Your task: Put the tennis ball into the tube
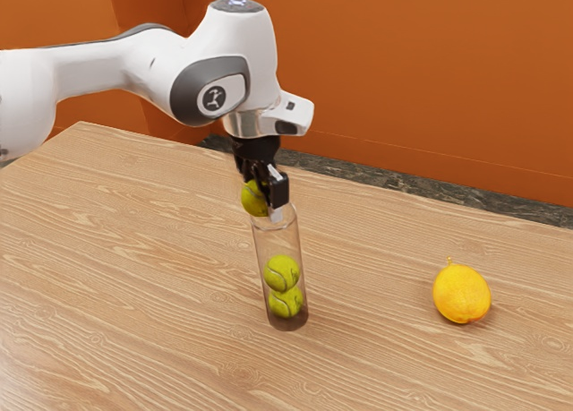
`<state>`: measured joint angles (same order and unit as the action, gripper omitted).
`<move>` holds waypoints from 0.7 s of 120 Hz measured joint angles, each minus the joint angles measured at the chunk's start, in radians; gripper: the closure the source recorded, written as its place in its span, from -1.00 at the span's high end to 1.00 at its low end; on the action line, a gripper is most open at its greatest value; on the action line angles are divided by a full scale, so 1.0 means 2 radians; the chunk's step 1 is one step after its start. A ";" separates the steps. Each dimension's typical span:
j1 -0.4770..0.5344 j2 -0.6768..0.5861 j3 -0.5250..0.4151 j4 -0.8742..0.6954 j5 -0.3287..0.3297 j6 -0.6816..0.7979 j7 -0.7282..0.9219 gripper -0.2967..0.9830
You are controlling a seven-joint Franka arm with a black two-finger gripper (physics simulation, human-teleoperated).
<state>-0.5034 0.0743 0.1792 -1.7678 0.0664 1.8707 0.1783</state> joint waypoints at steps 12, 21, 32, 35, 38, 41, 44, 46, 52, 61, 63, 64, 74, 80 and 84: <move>-0.006 0.000 0.001 0.000 0.000 0.001 0.004 -0.01; -0.003 -0.001 0.002 0.001 0.000 0.002 0.007 -0.01; 0.000 0.000 0.002 0.001 0.000 0.002 0.011 0.09; 0.001 0.000 0.002 0.001 -0.001 0.002 0.012 0.15; 0.001 0.000 0.002 0.001 -0.001 0.002 0.014 0.19; 0.001 0.000 0.002 0.001 -0.002 0.002 0.015 0.22; 0.001 0.001 0.002 0.001 -0.002 0.002 0.016 0.26; 0.001 0.001 0.002 0.001 -0.002 0.002 0.017 0.28; 0.000 0.001 0.002 0.001 -0.003 0.001 0.019 0.33; -0.001 0.001 0.002 0.002 -0.003 0.000 0.022 0.39; -0.001 0.001 0.002 0.003 -0.003 0.000 0.023 0.40; -0.001 0.001 0.002 0.003 -0.003 0.000 0.023 0.41; -0.001 -0.001 0.002 0.004 -0.003 -0.001 0.026 0.45; -0.002 -0.004 0.003 0.009 -0.004 -0.005 0.027 0.47; -0.001 -0.008 0.002 0.017 -0.004 -0.011 0.027 0.48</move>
<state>-0.5048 0.0581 0.1840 -1.7332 0.0587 1.8478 0.2322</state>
